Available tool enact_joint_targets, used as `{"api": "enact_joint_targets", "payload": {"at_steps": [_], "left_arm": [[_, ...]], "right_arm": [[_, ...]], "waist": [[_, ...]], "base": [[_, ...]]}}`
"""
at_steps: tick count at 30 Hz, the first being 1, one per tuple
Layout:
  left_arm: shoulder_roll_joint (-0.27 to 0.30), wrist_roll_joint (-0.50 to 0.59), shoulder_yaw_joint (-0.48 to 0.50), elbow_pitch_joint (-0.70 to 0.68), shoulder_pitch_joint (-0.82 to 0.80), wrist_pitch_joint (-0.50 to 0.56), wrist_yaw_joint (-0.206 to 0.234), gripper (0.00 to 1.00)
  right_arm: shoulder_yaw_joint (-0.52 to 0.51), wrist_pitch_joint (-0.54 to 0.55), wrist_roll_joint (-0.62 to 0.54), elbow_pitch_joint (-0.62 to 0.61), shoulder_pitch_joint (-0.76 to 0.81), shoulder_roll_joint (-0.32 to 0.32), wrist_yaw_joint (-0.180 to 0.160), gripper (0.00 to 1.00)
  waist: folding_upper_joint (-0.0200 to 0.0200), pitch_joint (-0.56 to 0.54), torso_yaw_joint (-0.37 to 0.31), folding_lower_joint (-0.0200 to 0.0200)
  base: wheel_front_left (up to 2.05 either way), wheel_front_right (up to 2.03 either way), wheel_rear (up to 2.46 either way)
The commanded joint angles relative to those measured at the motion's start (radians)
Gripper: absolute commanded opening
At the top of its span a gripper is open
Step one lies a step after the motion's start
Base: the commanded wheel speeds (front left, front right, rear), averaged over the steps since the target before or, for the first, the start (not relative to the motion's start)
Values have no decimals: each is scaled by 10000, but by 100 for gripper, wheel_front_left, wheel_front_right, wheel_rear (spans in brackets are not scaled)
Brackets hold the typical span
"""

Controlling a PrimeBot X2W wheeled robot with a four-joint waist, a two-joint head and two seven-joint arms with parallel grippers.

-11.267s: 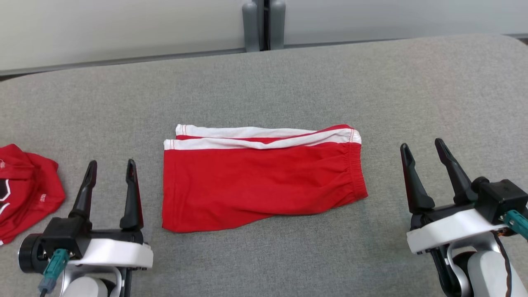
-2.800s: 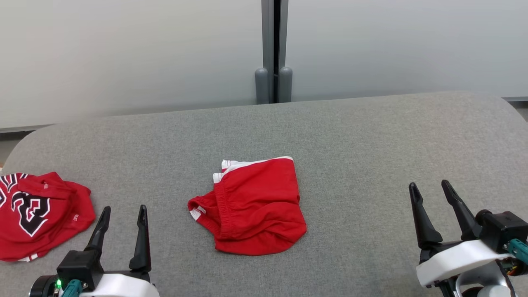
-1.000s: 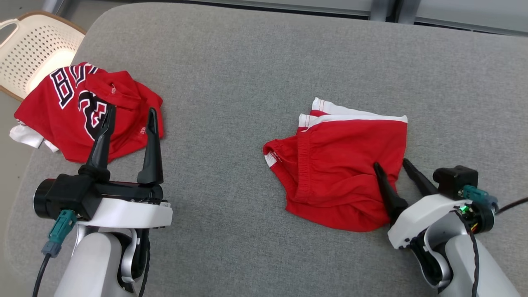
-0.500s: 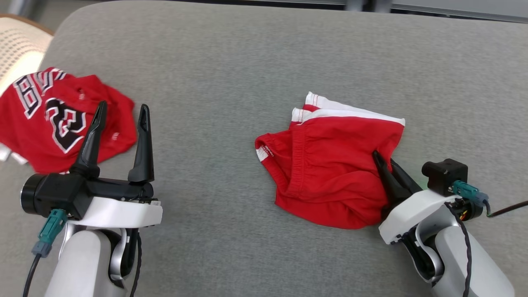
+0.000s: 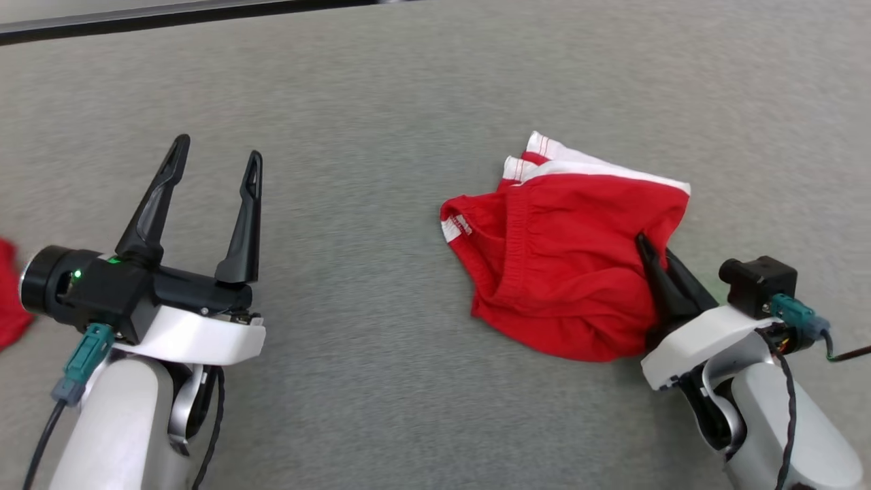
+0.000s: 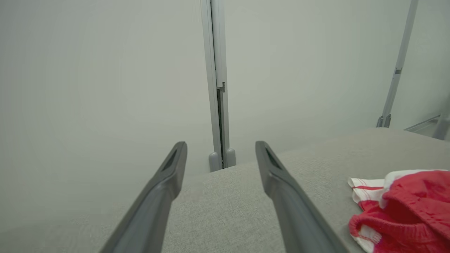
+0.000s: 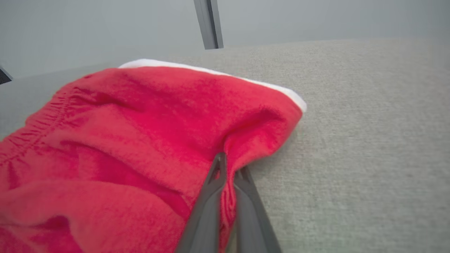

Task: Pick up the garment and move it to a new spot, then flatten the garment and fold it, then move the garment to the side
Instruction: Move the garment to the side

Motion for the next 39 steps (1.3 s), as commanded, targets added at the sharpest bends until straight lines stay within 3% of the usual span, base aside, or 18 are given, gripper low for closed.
{"api": "enact_joint_targets", "payload": {"at_steps": [1, 6, 10, 11, 21, 24, 27, 28, 29, 30, 35, 39], "left_arm": [[139, 99, -24, -166, -265, 127, -57, 100], [333, 231, -217, -591, -721, 513, -146, 100], [449, 385, -461, -1027, -1208, 814, -234, 100], [449, 385, -461, -1027, -1208, 814, -234, 100], [398, 529, -1142, -1624, -2221, 1012, -426, 100], [383, 564, -1275, -1654, -2389, 964, -447, 100], [430, 571, -1347, -1634, -2497, 935, -478, 100], [434, 566, -1382, -1616, -2541, 929, -489, 100], [430, 566, -1421, -1593, -2580, 923, -490, 100], [427, 568, -1438, -1568, -2590, 910, -495, 100], [386, 468, -1525, -1336, -2293, 798, -422, 100], [400, 279, -1395, -1075, -1838, 667, -267, 100]], "right_arm": [[-37, -215, 90, 145, -288, -146, -22, 0], [4, -558, 32, 586, -997, -646, -21, 0], [114, -660, -100, 1066, -1903, -1502, -22, 0], [114, -660, -100, 1066, -1903, -1502, -22, 0], [-54, -728, -491, 2500, -3999, -3823, -21, 0], [-121, -884, -679, 2902, -4557, -4152, -21, 0], [-319, -759, -637, 3533, -4919, -4001, -21, 0], [-406, -711, -698, 3769, -5047, -3982, -21, 20], [-470, -745, -681, 3929, -5166, -3912, -21, 72], [-594, -816, -639, 4125, -5270, -3815, -22, 100], [-1383, -1282, -411, 4767, -5078, -3323, -21, 100], [-2034, -1440, -141, 4311, -4437, -2791, -21, 100]], "waist": [[-1, 431, -1322, 0], [-1, 1028, -2053, 0], [-1, 1614, -2247, 0], [-1, 1614, -2247, 0], [-1, 2684, -1736, 0], [-1, 2853, -1623, 0], [-1, 2945, -1594, 0], [-1, 2964, -1585, 0], [-1, 2975, -1570, 0], [-1, 2971, -1563, 0], [-1, 2646, -1587, 0], [-1, 2081, -1700, 0]], "base": [[0, 0, 0], [0, 0, 0], [0, 0, 0], [0, 0, 0], [0, 0, 0], [0, 0, 0], [0, 0, 0], [0, 0, 0], [0, 0, 0], [0, 0, 0], [0, 0, 0], [0, 0, 0]]}}
